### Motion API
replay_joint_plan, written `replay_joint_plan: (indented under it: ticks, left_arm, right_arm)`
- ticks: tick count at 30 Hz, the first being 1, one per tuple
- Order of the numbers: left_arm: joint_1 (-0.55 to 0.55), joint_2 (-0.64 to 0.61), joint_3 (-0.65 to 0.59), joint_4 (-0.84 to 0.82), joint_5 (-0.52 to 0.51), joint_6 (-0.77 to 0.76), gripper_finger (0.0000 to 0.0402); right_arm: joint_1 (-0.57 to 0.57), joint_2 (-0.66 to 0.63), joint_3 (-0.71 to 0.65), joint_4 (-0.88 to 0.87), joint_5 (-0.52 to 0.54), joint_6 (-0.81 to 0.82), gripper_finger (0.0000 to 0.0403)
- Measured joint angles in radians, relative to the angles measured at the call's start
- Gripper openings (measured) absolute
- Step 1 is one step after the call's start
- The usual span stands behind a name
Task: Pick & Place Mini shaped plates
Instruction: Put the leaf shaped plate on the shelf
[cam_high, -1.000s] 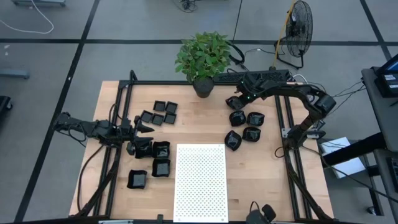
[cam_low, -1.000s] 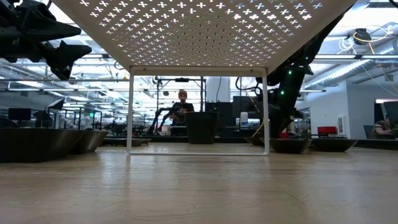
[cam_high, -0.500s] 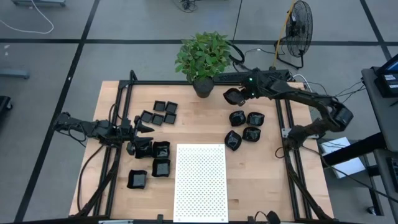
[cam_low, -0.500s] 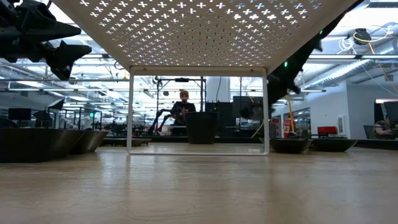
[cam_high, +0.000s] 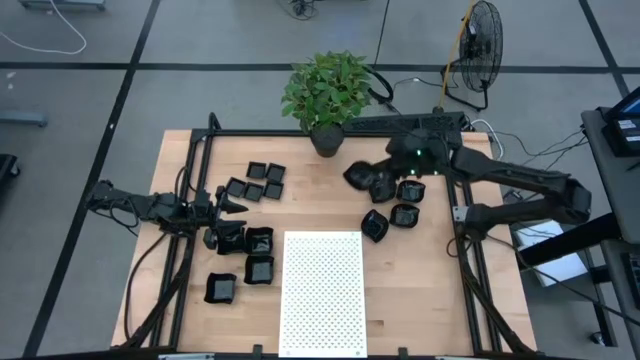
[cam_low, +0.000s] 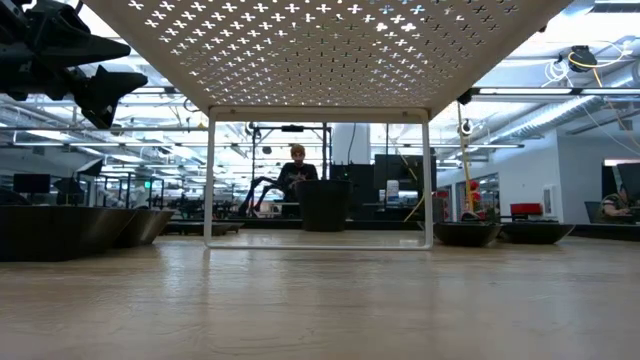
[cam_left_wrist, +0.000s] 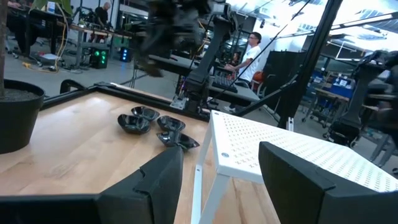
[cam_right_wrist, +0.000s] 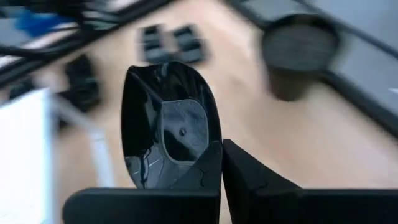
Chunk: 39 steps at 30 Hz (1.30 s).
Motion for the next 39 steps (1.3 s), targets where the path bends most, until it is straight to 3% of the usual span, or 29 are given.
replay_joint_plan:
  ticks: [12, 19, 27, 39]
  left_arm:
    - [0.000, 0.000, 0.000, 0.000, 0.000, 0.000, 0.0214]
    - [0.000, 0.000, 0.000, 0.000, 0.000, 0.000, 0.0214]
    - [0.000, 0.000, 0.000, 0.000, 0.000, 0.000, 0.0214]
    - [0.000, 0.000, 0.000, 0.000, 0.000, 0.000, 0.0214]
  right_arm:
    - [0.343, 0.012, 0.000, 0.062, -0.018, 0.125, 0.0000]
    - [0.475, 0.107, 0.000, 0.131, -0.016, 0.204, 0.0000]
    - [0.541, 0.205, 0.000, 0.169, -0.017, 0.250, 0.0000]
    - [0.540, 0.213, 0.000, 0.169, -0.013, 0.235, 0.0000]
